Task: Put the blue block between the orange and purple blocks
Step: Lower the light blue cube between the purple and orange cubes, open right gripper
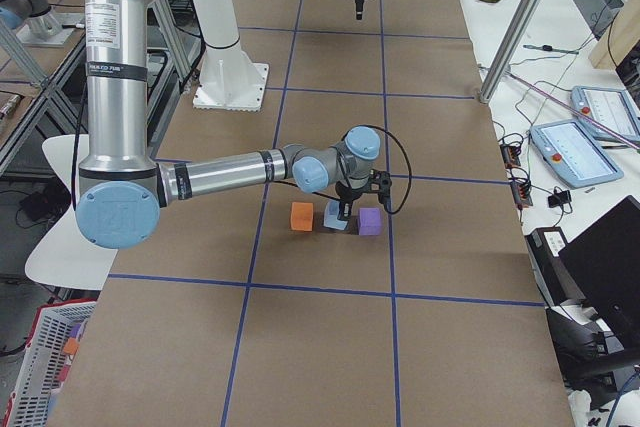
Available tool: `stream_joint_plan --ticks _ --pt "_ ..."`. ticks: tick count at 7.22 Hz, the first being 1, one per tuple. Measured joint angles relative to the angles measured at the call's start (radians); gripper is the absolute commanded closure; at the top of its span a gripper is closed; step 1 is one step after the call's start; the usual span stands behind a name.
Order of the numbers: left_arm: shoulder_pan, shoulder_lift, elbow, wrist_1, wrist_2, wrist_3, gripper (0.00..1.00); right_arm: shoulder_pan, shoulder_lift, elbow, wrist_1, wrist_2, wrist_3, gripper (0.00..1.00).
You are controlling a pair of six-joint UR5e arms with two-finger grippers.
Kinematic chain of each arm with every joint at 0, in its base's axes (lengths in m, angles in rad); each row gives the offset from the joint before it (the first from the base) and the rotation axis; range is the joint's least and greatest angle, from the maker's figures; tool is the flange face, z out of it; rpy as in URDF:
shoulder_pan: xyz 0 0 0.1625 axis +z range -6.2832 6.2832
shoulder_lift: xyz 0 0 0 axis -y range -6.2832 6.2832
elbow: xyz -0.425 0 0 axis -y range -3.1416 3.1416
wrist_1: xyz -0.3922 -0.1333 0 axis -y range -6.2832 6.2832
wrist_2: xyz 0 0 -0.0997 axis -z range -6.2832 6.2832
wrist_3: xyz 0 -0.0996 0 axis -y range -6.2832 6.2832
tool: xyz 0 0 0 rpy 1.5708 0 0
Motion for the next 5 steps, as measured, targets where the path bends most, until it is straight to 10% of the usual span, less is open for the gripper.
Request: stream_joint_plan --ticks 5 --pt "-0.001 -0.002 -0.019 0.004 -0.002 -0.003 0.00 -0.030 0.010 -0.026 0.000 -0.019 0.001 0.31"
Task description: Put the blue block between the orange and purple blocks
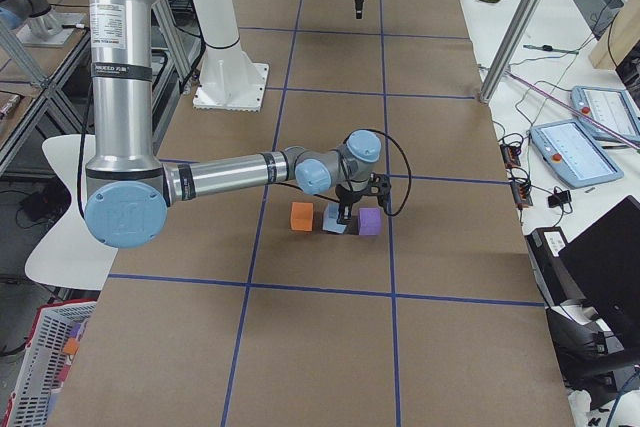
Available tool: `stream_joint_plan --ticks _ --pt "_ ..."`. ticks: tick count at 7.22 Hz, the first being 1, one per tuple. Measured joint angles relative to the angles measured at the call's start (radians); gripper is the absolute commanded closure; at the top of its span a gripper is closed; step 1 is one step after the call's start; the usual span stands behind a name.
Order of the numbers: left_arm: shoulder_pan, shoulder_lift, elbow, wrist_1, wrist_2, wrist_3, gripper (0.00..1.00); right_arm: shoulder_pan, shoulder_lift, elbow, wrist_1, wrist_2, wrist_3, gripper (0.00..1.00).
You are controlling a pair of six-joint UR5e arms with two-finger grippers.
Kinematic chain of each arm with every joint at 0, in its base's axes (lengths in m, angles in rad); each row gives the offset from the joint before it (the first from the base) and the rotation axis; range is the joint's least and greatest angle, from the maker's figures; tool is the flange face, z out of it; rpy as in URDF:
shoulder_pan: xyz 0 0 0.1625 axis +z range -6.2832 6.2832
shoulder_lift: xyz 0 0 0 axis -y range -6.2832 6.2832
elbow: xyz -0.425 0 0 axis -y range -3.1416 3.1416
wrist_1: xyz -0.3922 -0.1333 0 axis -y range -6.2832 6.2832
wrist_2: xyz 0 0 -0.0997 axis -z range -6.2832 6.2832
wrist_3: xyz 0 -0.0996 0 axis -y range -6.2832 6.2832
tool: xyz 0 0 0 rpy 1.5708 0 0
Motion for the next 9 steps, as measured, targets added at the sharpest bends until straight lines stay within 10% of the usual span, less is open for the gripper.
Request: stream_joint_plan --ticks 3,4,9 --pt "0.000 0.003 -0.010 0.003 0.000 0.000 0.00 -0.004 0.011 -0.009 0.000 0.001 0.002 0.42" --pt "0.000 0.003 -0.010 0.003 0.000 0.000 0.00 -0.004 0.017 -0.012 0.000 0.001 0.003 0.05" --pt "0.001 0.002 -0.010 0.003 0.001 0.000 0.00 0.104 -0.026 0.107 0.000 0.002 -0.004 0.00"
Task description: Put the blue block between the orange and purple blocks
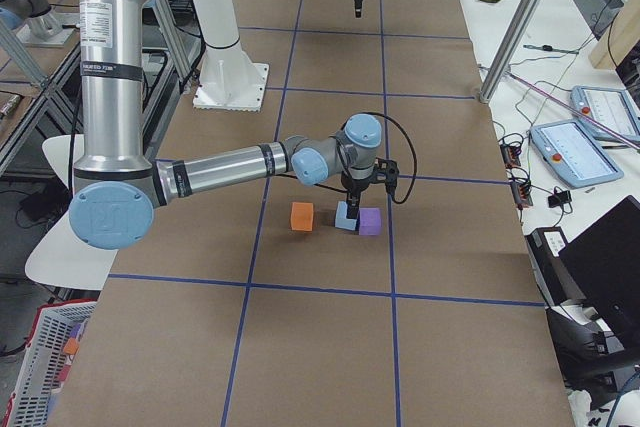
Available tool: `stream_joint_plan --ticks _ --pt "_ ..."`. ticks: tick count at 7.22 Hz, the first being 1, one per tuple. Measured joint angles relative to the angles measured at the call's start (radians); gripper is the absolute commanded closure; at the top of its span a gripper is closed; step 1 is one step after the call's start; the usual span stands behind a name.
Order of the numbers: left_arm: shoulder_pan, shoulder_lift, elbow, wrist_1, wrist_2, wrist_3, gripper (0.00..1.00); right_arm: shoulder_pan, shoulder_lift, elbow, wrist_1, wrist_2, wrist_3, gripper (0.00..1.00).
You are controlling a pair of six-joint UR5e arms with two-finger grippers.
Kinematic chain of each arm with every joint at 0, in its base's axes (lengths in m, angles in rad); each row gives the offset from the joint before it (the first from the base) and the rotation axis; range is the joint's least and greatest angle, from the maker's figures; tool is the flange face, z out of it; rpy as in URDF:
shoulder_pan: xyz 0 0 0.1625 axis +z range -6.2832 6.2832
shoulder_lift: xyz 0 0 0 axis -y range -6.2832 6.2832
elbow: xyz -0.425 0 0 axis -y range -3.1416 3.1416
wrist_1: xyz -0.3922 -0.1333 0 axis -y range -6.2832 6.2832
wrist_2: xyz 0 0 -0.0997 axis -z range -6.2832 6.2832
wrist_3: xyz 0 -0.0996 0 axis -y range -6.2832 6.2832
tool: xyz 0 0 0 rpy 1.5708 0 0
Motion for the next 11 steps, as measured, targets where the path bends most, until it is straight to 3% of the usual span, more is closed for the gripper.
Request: stream_joint_plan --ticks 4,6,9,11 --pt "-0.004 0.002 -0.006 0.000 0.001 0.000 0.00 0.150 -0.036 0.103 -0.003 0.014 -0.004 0.00" --pt "-0.023 0.043 -0.036 0.001 0.003 0.022 0.00 0.252 -0.043 0.101 -0.034 0.019 -0.105 0.00" --pt "-0.127 0.195 -0.106 -0.001 -0.001 0.224 0.00 0.367 -0.024 0.078 -0.174 0.021 -0.368 0.00" --pt "-0.271 0.329 -0.114 -0.002 -0.024 0.475 0.00 0.375 -0.007 0.072 -0.216 0.025 -0.409 0.00"
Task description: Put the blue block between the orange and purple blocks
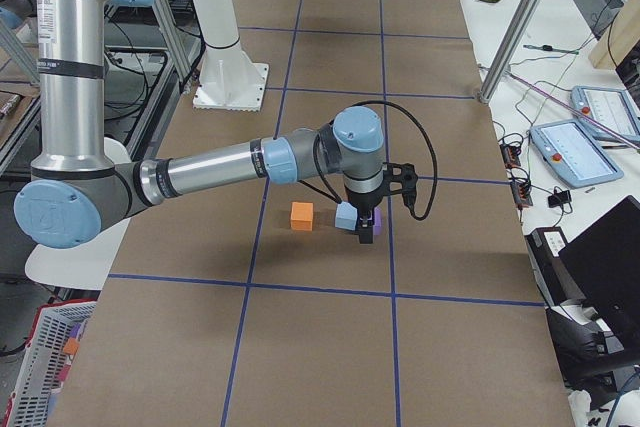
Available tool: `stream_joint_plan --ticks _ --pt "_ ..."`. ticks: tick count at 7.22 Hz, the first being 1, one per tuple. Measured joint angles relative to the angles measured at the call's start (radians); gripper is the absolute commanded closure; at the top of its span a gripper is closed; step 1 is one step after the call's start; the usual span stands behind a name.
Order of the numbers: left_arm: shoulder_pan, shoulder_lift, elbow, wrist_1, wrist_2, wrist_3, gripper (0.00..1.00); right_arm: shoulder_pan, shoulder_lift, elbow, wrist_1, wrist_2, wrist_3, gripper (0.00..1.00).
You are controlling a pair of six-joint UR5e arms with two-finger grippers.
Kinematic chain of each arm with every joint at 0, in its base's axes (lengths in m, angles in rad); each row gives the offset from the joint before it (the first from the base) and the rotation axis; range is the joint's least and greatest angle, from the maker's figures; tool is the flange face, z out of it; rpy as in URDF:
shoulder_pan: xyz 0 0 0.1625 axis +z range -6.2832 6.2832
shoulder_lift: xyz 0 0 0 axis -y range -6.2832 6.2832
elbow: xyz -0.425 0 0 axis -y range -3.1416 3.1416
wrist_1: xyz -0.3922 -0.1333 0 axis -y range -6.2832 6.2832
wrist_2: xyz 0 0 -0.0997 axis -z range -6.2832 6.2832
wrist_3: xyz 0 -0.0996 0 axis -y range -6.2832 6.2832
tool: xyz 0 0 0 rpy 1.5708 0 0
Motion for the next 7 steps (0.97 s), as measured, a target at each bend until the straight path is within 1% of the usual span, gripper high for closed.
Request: stream_joint_plan --ticks 1,2,3,4,5,7 --pt "-0.109 0.044 0.038 0.002 -0.051 0.143 0.00 -0.008 0.004 -0.005 -0.005 0.002 -0.006 0.00" --pt "-0.230 0.063 0.120 0.002 -0.120 0.321 0.00 -0.020 0.005 -0.015 -0.006 0.002 -0.007 0.00" --pt "-0.341 0.067 0.222 -0.001 -0.184 0.491 0.00 -0.025 0.006 -0.028 -0.005 0.002 -0.008 0.00" --pt "-0.412 0.065 0.300 -0.004 -0.218 0.602 0.00 -0.029 0.006 -0.037 -0.003 0.002 -0.009 0.00" --pt "-0.445 0.067 0.336 -0.004 -0.231 0.652 0.00 -0.035 0.004 -0.042 -0.001 0.002 -0.009 0.00" --pt "-0.461 0.071 0.351 -0.005 -0.238 0.671 0.00 -0.056 0.004 -0.046 0.003 0.002 -0.008 0.00"
